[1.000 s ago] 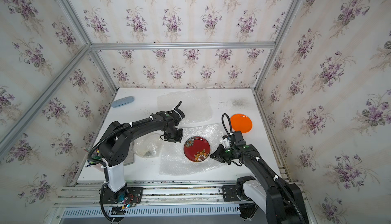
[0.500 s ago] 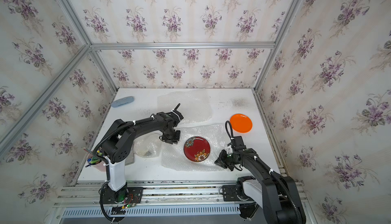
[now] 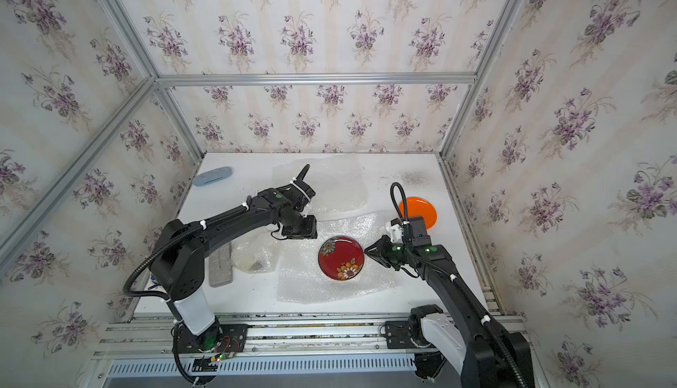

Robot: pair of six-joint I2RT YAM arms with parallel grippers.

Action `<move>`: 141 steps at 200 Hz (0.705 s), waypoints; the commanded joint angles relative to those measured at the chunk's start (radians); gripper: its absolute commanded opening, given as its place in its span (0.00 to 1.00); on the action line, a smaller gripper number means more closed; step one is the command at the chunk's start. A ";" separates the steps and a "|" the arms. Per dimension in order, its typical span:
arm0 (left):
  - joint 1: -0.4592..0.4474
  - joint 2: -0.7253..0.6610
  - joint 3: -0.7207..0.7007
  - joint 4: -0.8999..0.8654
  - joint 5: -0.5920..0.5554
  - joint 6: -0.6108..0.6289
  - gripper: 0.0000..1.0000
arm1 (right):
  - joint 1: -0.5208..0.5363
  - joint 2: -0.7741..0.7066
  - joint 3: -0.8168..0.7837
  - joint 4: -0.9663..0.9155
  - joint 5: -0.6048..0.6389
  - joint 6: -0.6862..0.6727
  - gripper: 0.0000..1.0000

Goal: Unpack dinner plates from bubble wrap
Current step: Unwrap the bubble wrap at the center of the board.

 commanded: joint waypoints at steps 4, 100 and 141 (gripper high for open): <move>-0.064 -0.036 -0.027 -0.009 0.047 -0.065 0.51 | 0.004 0.019 0.007 -0.039 -0.046 -0.018 0.20; -0.288 -0.135 -0.324 0.077 0.007 -0.233 0.51 | -0.017 0.162 -0.154 -0.056 -0.004 -0.058 0.18; -0.286 -0.108 -0.426 0.113 -0.025 -0.210 0.51 | -0.039 0.191 -0.254 0.078 0.061 0.006 0.18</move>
